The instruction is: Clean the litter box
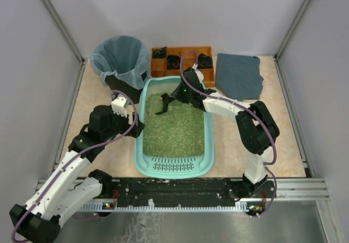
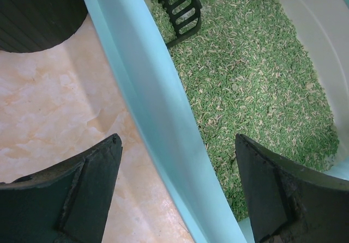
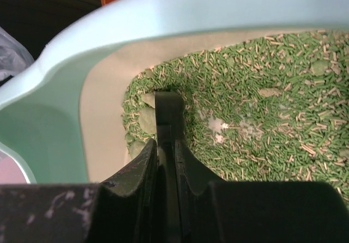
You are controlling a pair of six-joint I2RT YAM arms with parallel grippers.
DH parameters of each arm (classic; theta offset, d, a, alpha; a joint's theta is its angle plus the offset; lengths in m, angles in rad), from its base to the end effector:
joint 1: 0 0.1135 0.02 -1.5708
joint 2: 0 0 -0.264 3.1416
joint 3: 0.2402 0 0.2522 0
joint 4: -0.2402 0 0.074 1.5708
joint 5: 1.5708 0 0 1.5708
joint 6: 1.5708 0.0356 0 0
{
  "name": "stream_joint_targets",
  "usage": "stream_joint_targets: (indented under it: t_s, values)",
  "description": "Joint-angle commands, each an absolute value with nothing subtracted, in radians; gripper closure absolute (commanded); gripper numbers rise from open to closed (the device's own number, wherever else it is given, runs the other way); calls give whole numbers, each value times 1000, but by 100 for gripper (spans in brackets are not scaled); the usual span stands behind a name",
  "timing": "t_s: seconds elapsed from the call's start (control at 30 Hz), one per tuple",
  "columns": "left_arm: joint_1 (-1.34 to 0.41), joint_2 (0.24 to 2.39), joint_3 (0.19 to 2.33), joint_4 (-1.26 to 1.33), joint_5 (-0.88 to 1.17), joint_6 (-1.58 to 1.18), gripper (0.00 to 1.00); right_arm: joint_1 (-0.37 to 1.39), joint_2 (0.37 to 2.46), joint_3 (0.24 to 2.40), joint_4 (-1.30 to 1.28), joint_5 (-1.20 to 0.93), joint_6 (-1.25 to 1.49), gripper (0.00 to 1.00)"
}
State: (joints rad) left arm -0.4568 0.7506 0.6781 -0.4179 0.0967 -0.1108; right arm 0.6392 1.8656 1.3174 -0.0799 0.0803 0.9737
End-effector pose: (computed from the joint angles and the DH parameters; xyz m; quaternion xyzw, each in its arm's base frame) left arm 0.1530 -0.0790 0.2841 0.1719 0.8395 -0.1836 0.4816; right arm 0.3433 0.2516 0.2253 0.1662 0.8748 0.3028 0.3398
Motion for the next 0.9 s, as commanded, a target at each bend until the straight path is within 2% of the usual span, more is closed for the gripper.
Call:
stream_joint_targets:
  t_s: [0.0,0.23,0.87]
  values:
    - [-461,741,678,-396,102,-101,11,653,1759,1227,-20,60,958,100]
    - [-462,739,678,-396,102,-101,11,642,1604,1075,132,59,998,100]
    - [-463,699,674,-388,100,-94,11,599,1209,750,248,37,1123,100]
